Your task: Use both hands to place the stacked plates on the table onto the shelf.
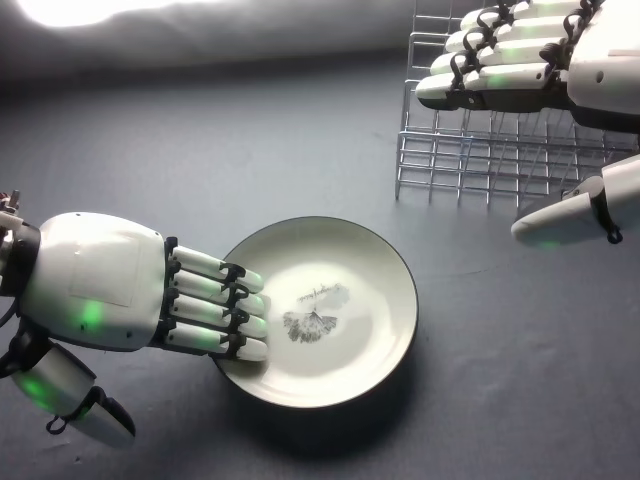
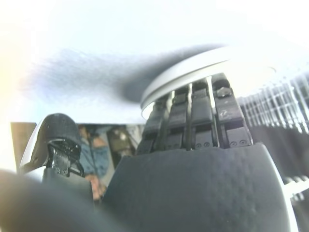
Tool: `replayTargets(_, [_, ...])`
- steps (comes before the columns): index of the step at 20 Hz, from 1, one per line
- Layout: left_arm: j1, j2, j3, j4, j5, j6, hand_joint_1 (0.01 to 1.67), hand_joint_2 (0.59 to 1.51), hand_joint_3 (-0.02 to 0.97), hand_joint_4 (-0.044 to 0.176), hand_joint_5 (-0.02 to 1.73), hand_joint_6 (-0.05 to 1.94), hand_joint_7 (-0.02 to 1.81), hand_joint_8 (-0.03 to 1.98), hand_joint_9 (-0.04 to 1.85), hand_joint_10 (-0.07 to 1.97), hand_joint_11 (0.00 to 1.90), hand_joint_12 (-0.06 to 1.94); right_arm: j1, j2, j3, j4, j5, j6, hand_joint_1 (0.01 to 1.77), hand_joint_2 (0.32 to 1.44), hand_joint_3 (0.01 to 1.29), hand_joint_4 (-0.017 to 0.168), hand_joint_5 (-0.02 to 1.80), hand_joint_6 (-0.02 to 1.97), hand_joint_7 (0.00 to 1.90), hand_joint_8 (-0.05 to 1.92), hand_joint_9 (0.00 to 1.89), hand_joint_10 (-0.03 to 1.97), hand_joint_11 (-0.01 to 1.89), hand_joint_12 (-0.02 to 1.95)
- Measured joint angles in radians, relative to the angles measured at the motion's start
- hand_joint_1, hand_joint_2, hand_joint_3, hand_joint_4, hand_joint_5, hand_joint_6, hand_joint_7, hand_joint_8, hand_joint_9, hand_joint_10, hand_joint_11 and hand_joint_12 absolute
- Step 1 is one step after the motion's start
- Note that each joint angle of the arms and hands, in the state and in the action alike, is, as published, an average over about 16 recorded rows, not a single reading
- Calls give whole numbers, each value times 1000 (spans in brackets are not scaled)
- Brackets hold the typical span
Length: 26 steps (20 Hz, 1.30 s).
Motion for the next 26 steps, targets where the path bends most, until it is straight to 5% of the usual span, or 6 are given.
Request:
replayTargets(15, [17,-34,-17,29,44,25,16,1202,21,-9,-9,-28,-14,-19,13,7,15,-15,-32,1,2,-142,119,-1,849,974,14,-3,29,16,26,12,18,7,34,24])
replayTargets(26, [-7,-101,-41,13,67,35,15,1201,20,-9,-10,-32,-15,-27,6,7,14,-15,-91,-14,3,-203,174,-1,1048,988,14,-3,20,16,11,12,12,8,22,19])
